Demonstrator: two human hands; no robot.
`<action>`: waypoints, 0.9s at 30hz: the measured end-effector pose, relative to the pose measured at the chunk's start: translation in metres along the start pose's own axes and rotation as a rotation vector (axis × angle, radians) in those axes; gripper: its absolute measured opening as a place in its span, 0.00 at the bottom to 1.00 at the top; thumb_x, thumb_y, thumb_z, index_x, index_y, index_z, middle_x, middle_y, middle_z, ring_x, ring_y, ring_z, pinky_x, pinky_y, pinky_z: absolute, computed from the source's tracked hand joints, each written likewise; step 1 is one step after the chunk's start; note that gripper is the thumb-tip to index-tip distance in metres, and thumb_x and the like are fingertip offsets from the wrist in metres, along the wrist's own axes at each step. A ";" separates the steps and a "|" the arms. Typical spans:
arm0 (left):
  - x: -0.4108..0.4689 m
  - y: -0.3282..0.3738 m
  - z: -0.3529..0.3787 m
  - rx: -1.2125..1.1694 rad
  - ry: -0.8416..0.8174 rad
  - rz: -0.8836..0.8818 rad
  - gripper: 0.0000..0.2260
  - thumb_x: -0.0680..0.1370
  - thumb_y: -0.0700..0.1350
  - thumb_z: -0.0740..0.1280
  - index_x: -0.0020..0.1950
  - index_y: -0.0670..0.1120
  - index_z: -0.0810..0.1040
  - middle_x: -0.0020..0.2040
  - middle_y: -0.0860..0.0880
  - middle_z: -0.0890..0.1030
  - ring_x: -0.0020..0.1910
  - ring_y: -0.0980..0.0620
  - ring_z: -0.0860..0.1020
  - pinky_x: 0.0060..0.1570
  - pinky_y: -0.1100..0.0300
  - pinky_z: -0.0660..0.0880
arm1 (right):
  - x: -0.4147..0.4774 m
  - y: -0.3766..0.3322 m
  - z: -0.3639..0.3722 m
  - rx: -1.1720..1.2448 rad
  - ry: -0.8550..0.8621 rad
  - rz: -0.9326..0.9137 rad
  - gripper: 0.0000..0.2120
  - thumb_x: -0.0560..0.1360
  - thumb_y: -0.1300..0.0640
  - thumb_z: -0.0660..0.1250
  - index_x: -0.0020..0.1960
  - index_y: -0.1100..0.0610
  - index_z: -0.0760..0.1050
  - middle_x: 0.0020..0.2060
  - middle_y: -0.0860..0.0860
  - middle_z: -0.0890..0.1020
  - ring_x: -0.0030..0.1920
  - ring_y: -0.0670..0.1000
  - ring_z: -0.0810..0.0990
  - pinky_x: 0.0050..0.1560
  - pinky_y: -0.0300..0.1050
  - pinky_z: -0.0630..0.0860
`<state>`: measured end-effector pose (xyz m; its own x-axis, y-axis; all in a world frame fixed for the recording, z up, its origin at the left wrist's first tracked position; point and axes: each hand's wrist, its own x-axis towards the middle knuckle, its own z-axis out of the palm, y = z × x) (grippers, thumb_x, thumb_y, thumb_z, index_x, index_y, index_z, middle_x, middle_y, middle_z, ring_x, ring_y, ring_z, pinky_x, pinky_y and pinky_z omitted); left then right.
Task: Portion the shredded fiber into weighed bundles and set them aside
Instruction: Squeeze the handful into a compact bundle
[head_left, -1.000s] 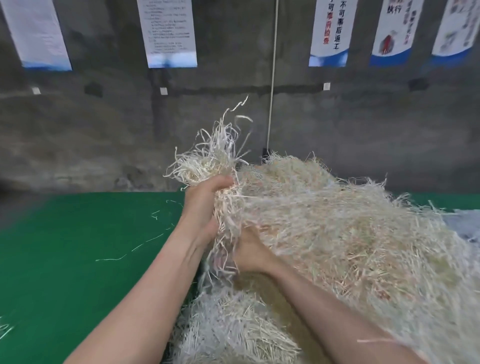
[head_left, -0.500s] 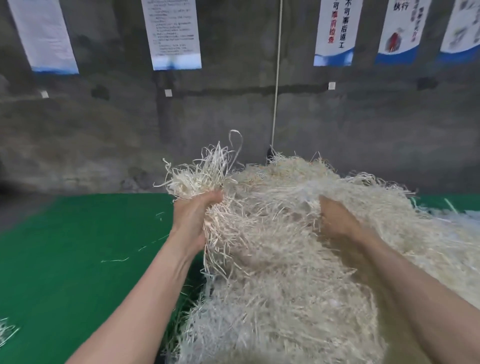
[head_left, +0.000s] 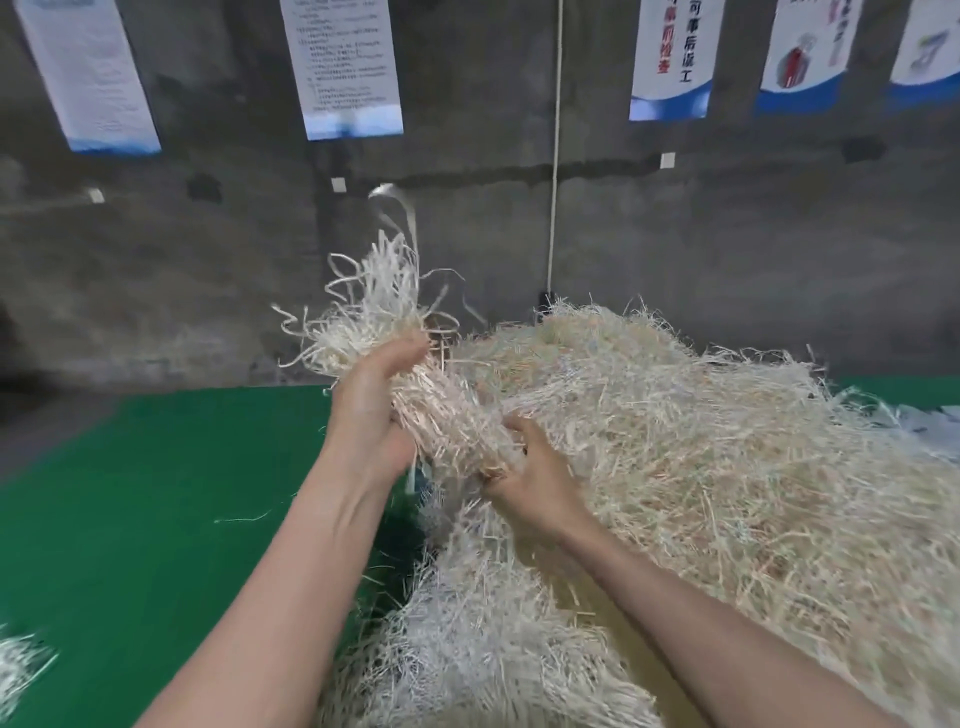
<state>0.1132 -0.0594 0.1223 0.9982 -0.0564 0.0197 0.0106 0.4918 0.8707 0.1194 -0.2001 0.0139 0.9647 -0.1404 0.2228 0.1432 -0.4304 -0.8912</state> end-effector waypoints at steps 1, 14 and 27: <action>0.001 0.002 -0.005 0.026 0.016 0.005 0.07 0.66 0.42 0.72 0.43 0.47 0.85 0.62 0.47 0.77 0.62 0.46 0.75 0.62 0.44 0.71 | 0.007 0.010 -0.009 -0.199 0.010 -0.022 0.34 0.69 0.62 0.73 0.70 0.45 0.63 0.61 0.43 0.73 0.32 0.41 0.79 0.26 0.29 0.71; 0.015 -0.065 -0.014 1.467 -0.489 -0.173 0.39 0.58 0.64 0.76 0.66 0.53 0.71 0.67 0.51 0.73 0.59 0.55 0.75 0.57 0.58 0.74 | 0.037 0.009 -0.083 -0.523 0.352 -0.290 0.31 0.64 0.77 0.66 0.61 0.53 0.70 0.51 0.43 0.76 0.58 0.50 0.75 0.73 0.55 0.57; 0.048 -0.060 -0.057 1.753 -0.063 0.241 0.17 0.72 0.36 0.61 0.54 0.54 0.74 0.49 0.54 0.77 0.49 0.51 0.71 0.58 0.46 0.64 | 0.016 0.038 -0.104 -1.111 0.224 -0.231 0.35 0.67 0.62 0.71 0.69 0.48 0.61 0.68 0.46 0.70 0.68 0.47 0.68 0.68 0.53 0.41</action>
<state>0.1636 -0.0419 0.0425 0.9639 -0.1812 0.1950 -0.2344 -0.9251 0.2986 0.1173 -0.3117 0.0250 0.8641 -0.0631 0.4993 -0.0691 -0.9976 -0.0064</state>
